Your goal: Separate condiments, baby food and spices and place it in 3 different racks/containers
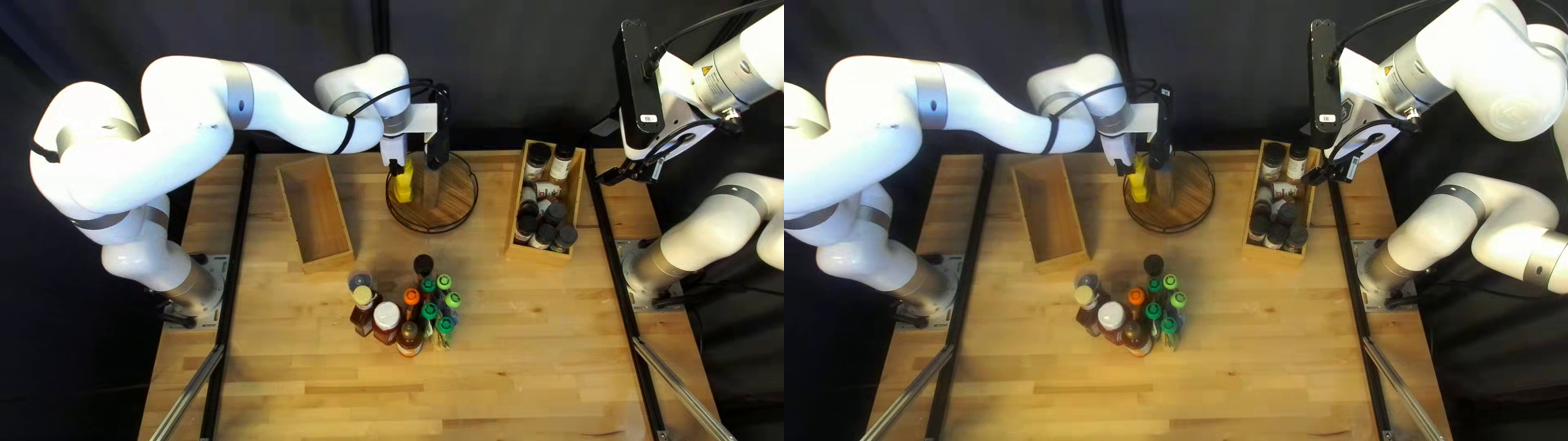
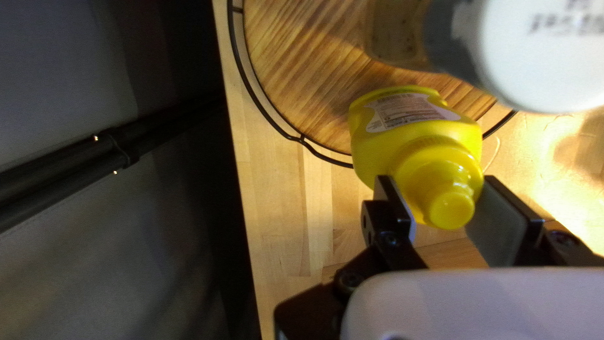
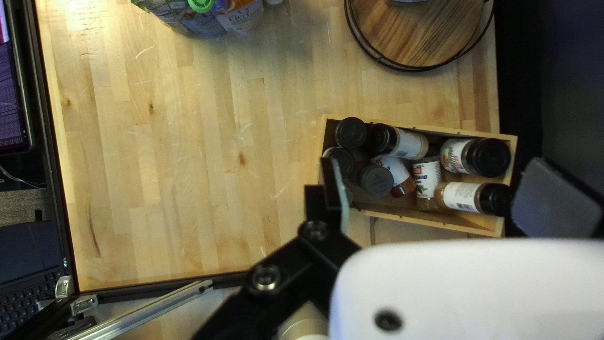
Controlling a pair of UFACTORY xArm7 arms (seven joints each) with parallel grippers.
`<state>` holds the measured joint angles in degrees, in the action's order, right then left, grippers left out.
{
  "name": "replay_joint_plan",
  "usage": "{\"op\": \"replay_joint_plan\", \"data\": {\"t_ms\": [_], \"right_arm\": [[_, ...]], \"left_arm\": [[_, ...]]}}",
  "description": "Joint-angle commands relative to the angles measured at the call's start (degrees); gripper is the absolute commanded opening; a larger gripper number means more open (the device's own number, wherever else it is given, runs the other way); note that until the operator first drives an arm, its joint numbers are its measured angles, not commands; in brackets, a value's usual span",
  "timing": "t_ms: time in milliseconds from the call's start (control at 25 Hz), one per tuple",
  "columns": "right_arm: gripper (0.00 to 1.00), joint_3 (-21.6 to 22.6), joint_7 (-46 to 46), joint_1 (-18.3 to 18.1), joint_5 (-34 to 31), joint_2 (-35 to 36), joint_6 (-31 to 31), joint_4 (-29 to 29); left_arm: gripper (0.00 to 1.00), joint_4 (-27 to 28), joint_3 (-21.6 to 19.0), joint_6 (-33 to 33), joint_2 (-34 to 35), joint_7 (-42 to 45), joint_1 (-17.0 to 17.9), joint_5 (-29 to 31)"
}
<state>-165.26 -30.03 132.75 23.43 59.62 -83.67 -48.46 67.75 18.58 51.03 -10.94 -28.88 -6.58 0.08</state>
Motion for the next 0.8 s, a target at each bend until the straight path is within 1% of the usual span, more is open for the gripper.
{"op": "replay_joint_plan", "data": {"t_ms": [40, 200, 320, 400, 640, 800], "right_arm": [[1.0, 0.0, 0.0, 0.0, 0.0, 0.0, 0.0, 0.0], [1.0, 0.0, 0.0, 0.0, 0.0, 0.0, 0.0, 0.0], [1.0, 0.0, 0.0, 0.0, 0.0, 0.0, 0.0, 0.0], [1.0, 0.0, 0.0, 0.0, 0.0, 0.0, 0.0, 0.0], [1.0, 0.0, 0.0, 0.0, 0.0, 0.0, 0.0, 0.0], [1.0, 0.0, 0.0, 0.0, 0.0, 0.0, 0.0, 0.0]], "left_arm": [[1.0, -0.2, -0.2, 0.5, 0.3, 0.9, 0.6, 0.7], [1.0, -0.2, -0.5, 1.8, 1.6, 2.3, 1.5, 1.9], [1.0, -0.6, -1.0, 3.3, 3.5, 3.6, 2.4, 3.0], [1.0, -1.4, -1.8, 5.4, 6.0, 4.5, 3.5, 3.9], [1.0, -4.8, -4.1, 10.8, 12.3, -0.1, 5.8, 2.0], [1.0, -8.1, -7.3, 13.4, 16.3, -0.7, 9.0, 1.4]]}}
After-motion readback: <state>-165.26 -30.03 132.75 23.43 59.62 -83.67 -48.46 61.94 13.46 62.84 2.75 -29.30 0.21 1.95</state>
